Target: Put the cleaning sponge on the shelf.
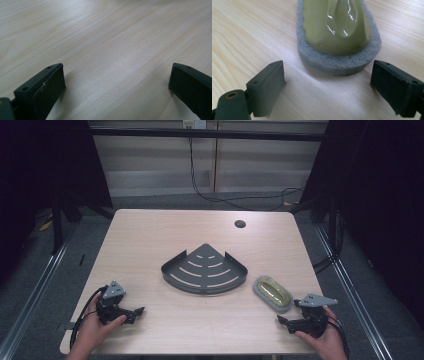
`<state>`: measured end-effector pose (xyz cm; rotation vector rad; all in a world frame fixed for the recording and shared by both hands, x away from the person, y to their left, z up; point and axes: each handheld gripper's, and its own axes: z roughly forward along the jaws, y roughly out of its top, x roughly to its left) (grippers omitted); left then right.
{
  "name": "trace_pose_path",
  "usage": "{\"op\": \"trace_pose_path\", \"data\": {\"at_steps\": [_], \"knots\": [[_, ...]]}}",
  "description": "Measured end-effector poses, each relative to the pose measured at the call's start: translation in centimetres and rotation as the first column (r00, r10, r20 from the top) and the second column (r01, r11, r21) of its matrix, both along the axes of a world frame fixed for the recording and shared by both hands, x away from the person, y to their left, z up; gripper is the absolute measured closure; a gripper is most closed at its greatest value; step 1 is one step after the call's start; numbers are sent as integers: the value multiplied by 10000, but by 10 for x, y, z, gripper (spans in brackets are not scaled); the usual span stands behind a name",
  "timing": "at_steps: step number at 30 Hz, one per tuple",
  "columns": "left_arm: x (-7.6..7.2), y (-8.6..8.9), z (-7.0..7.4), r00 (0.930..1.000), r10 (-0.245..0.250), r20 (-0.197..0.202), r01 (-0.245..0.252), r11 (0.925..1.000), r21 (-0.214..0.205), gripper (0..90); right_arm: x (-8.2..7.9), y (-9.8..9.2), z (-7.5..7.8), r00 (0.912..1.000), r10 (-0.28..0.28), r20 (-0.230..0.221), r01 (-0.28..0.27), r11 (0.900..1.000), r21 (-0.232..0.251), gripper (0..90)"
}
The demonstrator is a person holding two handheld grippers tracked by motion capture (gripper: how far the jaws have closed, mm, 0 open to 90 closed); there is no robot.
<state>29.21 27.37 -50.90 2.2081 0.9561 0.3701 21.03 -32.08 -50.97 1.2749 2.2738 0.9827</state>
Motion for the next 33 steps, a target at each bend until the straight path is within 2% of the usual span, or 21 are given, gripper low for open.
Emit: {"op": "trace_pose_path", "data": {"at_steps": [6, 9, 10, 12, 15, 16, 18, 21, 27, 33], "knots": [[0, 0, 0, 10000, 1, -2, -1, 10000, 3, 1, 1, -1, 2, 9999, 57, -142, -58, 9999, -102, 144], [0, 0, 0, 10000, 4, -2, -4, 10000, -1, 1, 2, -2, 8, 9981, 12, -613, -36, 9992, -392, 186], [0, 0, 0, 10000, 1, 0, -1, 10000, 4, 1, 4, -2, 11, 9962, -24, -868, -33, 9978, -655, 188], [0, 0, 0, 10000, 2, -2, -2, 10000, 2, 1, 5, -2, 13, 9960, 51, -890, -121, 9968, -788, 194], [0, 0, 0, 10000, -3, 0, 3, 10000, 5, 1, 11, 0, 24, 9899, 163, -1410, -291, 9956, -887, 215], [0, 0, 0, 10000, 1, 0, -1, 10000, 0, 1, 11, 0, 24, 9899, 163, -1410, -291, 9956, -887, 215], [0, 0, 0, 10000, 0, 2, 0, 10000, 0, 1, 16, 1, 30, 9854, 109, -1702, -271, 9953, -935, 218], [0, 0, 0, 10000, 2, -2, -2, 10000, 1, 1, 24, 3, 38, 9812, 134, -1924, -330, 9945, -989, 240], [0, 0, 0, 10000, 0, -1, 0, 10000, 4, 1, 41, 8, 59, 9720, 390, -2317, -740, 9867, -1445, 288], [0, 0, 0, 10000, -1, -2, 1, 10000, 4, 1, 53, 13, 70, 9654, 449, -2569, -897, 9821, -1654, 302]]}}
